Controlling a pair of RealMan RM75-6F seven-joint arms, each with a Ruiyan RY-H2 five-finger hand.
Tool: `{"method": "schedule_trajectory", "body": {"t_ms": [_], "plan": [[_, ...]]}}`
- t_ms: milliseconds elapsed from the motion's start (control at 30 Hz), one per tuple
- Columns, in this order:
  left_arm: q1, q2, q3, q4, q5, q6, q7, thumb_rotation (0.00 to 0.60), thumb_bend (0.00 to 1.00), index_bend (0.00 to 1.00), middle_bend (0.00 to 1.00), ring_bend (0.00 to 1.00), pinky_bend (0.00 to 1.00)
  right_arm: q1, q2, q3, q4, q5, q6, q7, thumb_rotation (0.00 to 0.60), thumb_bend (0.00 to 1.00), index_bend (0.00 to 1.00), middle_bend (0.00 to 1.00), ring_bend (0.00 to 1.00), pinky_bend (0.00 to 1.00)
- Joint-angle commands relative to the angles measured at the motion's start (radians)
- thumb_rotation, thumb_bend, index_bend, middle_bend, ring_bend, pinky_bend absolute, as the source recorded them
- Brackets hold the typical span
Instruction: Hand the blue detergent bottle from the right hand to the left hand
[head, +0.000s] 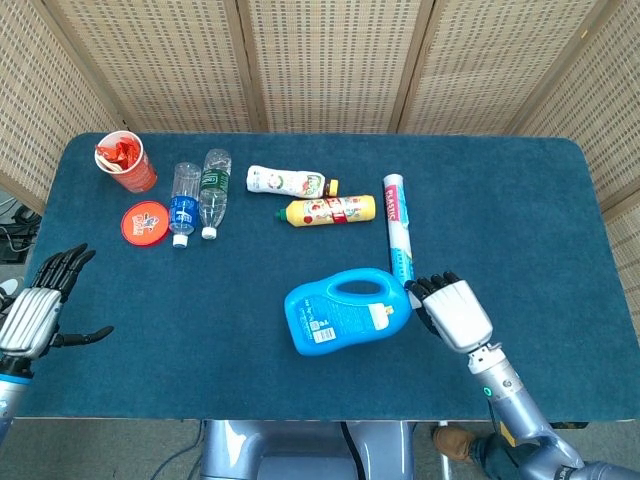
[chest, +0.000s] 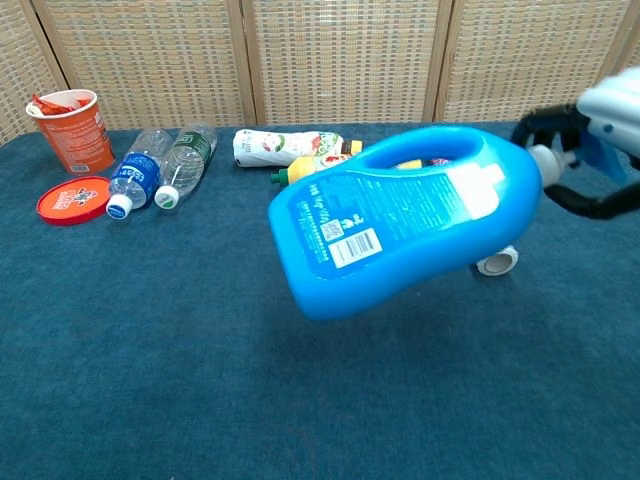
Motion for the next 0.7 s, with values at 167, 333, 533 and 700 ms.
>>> {"method": "schedule_trajectory", "body": {"t_ms": [167,333,533,700], "plan": [[-0.109,0.019,-0.009,0.056,0.083,-0.081,-0.150,0.600,0.00,0.00,0.00,0.00,0.00,0.114,-0.010,0.068,0.017,-0.098,-0.031,-0.173,0.600,0.79,0.67,0.70,0.71,0.56],[-0.161,0.026,-0.023,0.053,0.102,-0.109,-0.208,0.600,0.00,0.00,0.00,0.00,0.00,0.177,-0.027,0.109,0.010,-0.107,-0.079,-0.262,0.600,0.78,0.67,0.70,0.71,0.56],[-0.236,0.007,-0.049,0.064,0.127,-0.133,-0.335,0.600,0.00,0.00,0.00,0.02,0.03,0.232,-0.044,0.141,0.008,-0.111,-0.117,-0.320,0.600,0.75,0.67,0.70,0.71,0.56],[-0.326,-0.040,-0.077,0.109,0.135,-0.177,-0.494,0.600,0.00,0.05,0.08,0.11,0.16,0.268,-0.061,0.144,0.027,-0.140,-0.121,-0.335,0.600,0.73,0.67,0.70,0.71,0.56]]}}
